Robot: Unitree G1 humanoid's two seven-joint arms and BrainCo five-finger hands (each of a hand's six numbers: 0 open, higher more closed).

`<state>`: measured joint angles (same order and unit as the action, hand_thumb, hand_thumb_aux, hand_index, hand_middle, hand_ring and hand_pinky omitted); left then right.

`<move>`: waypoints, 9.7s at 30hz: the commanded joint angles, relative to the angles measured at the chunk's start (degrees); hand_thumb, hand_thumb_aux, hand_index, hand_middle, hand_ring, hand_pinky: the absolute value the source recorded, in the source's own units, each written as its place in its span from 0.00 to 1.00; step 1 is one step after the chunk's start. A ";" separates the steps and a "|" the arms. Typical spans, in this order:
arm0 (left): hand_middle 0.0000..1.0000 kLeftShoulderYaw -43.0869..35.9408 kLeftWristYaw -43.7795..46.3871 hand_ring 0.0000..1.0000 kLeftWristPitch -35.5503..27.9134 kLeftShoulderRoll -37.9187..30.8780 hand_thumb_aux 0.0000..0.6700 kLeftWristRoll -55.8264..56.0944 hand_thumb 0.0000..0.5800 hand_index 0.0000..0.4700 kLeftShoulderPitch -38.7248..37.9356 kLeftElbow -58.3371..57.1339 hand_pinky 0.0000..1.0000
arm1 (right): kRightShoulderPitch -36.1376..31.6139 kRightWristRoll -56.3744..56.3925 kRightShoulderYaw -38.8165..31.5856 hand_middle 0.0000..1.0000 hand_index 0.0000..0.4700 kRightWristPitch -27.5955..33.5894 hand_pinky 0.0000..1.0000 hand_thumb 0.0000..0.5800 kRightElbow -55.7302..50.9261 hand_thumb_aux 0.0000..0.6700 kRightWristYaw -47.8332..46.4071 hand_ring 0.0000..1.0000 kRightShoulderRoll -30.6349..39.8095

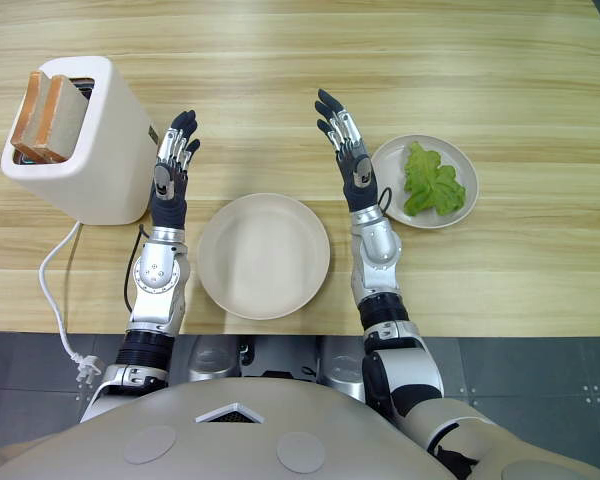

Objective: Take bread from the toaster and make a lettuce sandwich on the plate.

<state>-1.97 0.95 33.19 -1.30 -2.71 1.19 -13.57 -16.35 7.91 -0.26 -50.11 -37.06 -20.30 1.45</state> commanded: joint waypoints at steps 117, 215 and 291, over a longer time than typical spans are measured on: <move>0.00 9.88 -7.96 0.00 -29.79 -40.06 1.00 -24.50 1.00 0.98 6.65 -7.93 0.00 | -1.06 -2.81 1.07 0.00 0.00 -2.87 0.00 0.00 -3.62 0.00 2.97 0.00 0.26; 0.00 -18.52 21.19 0.00 -21.55 -27.28 0.00 -23.70 0.00 0.00 9.86 6.03 0.00 | -19.62 -58.01 -31.29 1.00 0.98 9.64 1.00 1.00 -27.55 1.00 73.69 1.00 37.70; 0.09 7.33 2.93 0.09 -42.87 -40.12 1.00 -38.74 1.00 0.98 5.03 8.96 0.09 | -10.15 -62.62 -31.31 0.00 0.00 -5.05 0.00 0.00 5.35 0.00 49.73 0.00 29.40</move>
<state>5.30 4.15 -10.05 -41.66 -42.59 6.33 -3.25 -26.81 -54.95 -32.30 -55.64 -32.11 29.06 30.91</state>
